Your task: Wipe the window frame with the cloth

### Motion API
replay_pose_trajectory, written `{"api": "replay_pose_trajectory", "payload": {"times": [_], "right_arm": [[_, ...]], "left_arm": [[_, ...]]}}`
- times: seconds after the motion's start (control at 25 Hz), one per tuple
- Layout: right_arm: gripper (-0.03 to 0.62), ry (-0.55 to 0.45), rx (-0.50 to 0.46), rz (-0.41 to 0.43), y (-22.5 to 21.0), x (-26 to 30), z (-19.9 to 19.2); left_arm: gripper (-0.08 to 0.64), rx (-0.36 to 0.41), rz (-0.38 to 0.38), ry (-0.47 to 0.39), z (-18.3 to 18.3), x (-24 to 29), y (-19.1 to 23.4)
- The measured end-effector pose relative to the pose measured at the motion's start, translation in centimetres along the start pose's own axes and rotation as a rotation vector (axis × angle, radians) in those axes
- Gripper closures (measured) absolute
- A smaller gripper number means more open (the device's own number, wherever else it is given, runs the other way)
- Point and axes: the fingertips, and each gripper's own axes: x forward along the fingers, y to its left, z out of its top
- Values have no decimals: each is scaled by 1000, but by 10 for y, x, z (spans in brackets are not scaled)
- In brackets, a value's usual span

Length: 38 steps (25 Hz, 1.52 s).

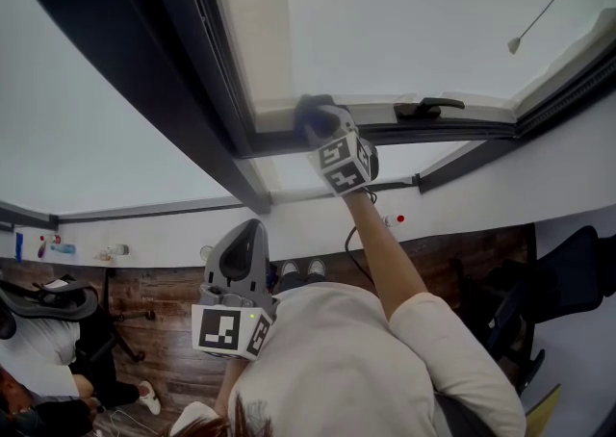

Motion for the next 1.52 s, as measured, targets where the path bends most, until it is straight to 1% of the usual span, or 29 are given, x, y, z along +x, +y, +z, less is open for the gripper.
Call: {"api": "replay_pose_trajectory", "payload": {"times": [1.04, 1.52], "right_arm": [[509, 12, 35, -44, -40, -19, -27], [509, 18, 50, -72, -60, -30, -39]], "left_arm": [[551, -1, -84, 15, -2, 34, -27], [551, -1, -107, 17, -3, 44, -37]]}}
